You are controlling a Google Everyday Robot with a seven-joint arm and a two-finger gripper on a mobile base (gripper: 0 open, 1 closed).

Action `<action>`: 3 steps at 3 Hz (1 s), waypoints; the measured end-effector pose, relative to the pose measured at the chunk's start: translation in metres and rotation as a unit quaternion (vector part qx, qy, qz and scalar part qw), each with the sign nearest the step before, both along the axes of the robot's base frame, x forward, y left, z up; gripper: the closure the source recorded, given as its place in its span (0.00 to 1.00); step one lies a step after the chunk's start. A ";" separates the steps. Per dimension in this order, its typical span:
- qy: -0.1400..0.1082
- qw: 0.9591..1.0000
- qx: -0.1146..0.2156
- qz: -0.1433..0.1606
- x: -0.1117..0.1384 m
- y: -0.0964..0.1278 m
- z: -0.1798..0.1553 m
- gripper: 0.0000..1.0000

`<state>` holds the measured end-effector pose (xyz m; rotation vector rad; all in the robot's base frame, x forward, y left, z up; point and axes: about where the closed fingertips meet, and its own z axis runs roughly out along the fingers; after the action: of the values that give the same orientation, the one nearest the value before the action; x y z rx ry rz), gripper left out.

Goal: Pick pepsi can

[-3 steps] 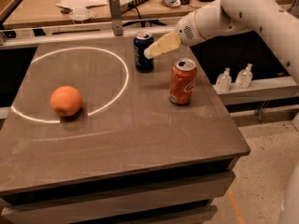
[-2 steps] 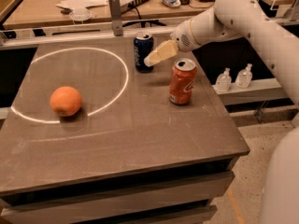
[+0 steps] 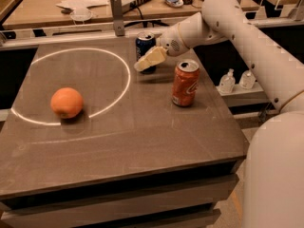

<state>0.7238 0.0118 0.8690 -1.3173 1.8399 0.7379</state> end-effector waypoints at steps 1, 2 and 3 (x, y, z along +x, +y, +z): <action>-0.004 1.000 0.027 0.014 -0.003 0.012 0.011 0.49; -0.012 0.996 0.081 0.028 -0.013 0.013 0.065 0.81; -0.035 0.989 0.127 0.066 -0.030 0.006 0.129 1.00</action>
Offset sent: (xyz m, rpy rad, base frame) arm -0.0173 0.0016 0.1096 0.2332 -0.0388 0.0341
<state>0.6936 0.0176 0.9980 -1.2896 1.5557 0.9496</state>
